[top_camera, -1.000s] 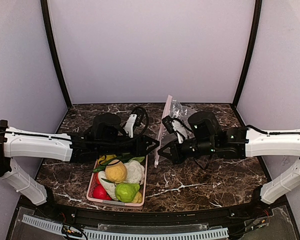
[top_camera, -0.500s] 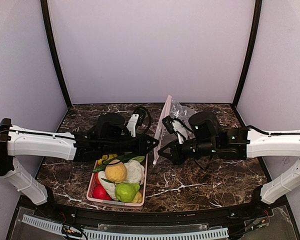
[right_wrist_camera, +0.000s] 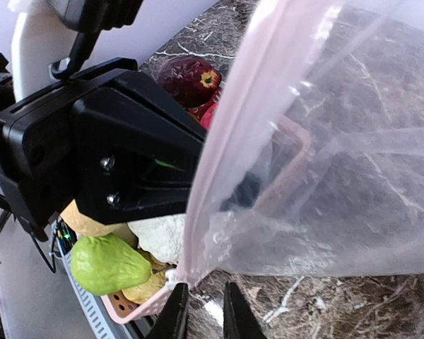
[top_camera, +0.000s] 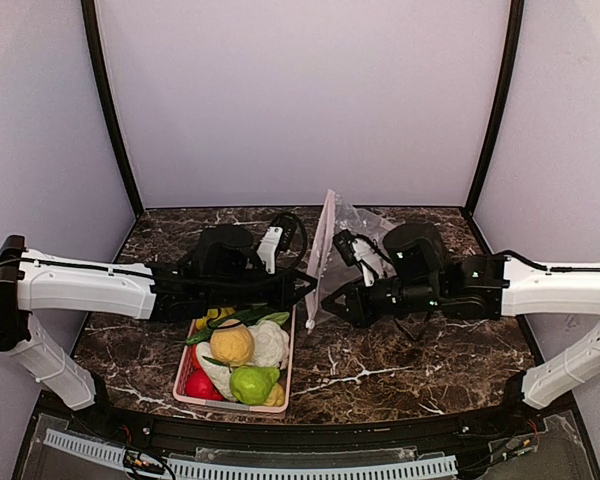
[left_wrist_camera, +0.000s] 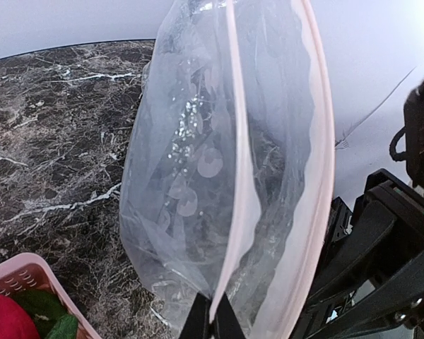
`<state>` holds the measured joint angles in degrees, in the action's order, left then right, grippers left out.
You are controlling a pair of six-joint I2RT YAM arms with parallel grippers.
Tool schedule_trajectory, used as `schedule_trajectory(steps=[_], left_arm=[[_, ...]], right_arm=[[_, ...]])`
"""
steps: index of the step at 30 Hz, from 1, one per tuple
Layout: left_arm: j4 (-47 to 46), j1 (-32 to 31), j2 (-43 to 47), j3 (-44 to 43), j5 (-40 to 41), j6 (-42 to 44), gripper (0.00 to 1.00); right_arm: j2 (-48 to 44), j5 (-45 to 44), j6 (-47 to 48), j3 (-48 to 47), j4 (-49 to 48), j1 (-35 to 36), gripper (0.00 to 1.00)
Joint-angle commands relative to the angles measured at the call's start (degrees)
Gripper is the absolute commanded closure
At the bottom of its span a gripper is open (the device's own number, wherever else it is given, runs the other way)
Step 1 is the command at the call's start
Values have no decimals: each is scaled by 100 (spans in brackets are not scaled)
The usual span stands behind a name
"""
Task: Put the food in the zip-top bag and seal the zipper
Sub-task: Pass from the right arm to the left, then pass from the left arm to the right
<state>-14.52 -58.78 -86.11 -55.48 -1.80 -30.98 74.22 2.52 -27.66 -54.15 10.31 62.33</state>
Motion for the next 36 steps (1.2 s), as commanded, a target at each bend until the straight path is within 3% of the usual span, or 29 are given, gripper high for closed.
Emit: schedule_trajectory(steps=[1,8,11,18,31,36], left_arm=[[-189,-19,82,32,20,213,99],[-483,-25,-54,2,-233,197,99],[-624,-26,-91,3,-293,139,99],[-677,-28,-107,3,-330,103,99],[-726,-28,-120,87,-83,-26,99],[-717,-28,-62,203,355,-180,99]], right_arm=[[-467,-676,-442,-161,621,67,73],[-722,-1398,-847,-813,1363,78,42],[-540,-1802,-1036,-1201,1665,77,36],[263,-2180,-1074,-2089,1983,87,44],[1363,-3661,-1843,-2912,3418,191,43],[1340,-3781,-1991,-2861,3542,213,59]])
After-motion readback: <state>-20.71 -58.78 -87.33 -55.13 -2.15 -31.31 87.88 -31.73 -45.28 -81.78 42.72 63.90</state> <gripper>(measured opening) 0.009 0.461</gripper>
